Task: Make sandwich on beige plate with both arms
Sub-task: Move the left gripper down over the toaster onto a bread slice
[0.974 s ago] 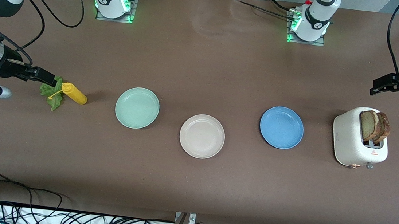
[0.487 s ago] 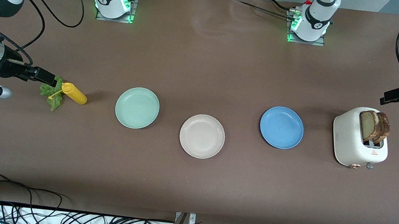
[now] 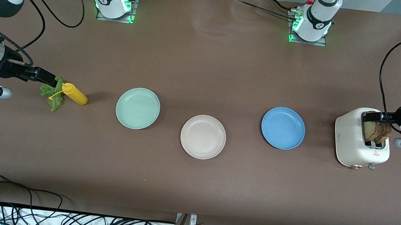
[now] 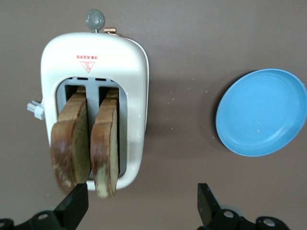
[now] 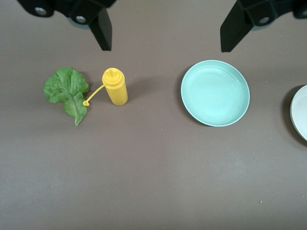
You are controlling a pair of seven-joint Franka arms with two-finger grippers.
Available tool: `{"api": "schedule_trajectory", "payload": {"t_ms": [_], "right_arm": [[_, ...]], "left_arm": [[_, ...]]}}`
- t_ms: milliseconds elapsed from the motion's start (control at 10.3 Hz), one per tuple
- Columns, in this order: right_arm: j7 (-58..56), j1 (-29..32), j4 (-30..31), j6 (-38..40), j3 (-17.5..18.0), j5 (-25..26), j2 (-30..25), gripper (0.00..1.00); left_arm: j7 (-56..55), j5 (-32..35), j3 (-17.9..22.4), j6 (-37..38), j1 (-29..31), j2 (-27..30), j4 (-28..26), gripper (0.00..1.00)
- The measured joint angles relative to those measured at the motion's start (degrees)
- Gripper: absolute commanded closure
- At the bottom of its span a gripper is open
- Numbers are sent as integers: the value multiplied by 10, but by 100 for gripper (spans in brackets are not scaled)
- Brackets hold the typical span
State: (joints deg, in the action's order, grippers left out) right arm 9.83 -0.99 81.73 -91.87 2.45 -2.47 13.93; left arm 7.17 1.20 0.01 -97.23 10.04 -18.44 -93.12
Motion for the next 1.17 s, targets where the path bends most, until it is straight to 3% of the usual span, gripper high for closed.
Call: {"api": "schedule_trajectory", "payload": {"t_ms": [195, 584, 682, 779, 877, 974, 1071, 1169], "right_arm": [[0, 0, 0, 0, 0, 0, 0, 0], [0, 0, 0, 0, 0, 0, 0, 0], [0, 0, 0, 0, 0, 0, 0, 0], [0, 0, 0, 0, 0, 0, 0, 0], [0, 0, 0, 0, 0, 0, 0, 0], [0, 0, 0, 0, 0, 0, 0, 0], [0, 0, 0, 0, 0, 0, 0, 0], [0, 0, 0, 0, 0, 0, 0, 0]], "left_arm": [[4, 35, -1, -7, 0, -12, 0, 0], [11, 37, -2, -7, 0, -18, -10, 1], [11, 37, -2, -8, 0, -20, -14, 7], [11, 37, -2, -10, 0, -23, -17, 19], [11, 37, -2, -12, 0, -28, -19, 39], [11, 37, -2, -14, 0, -36, -21, 73], [11, 37, -2, -16, 1, -44, -21, 94], [11, 38, -2, -16, 1, -49, -21, 100]]}}
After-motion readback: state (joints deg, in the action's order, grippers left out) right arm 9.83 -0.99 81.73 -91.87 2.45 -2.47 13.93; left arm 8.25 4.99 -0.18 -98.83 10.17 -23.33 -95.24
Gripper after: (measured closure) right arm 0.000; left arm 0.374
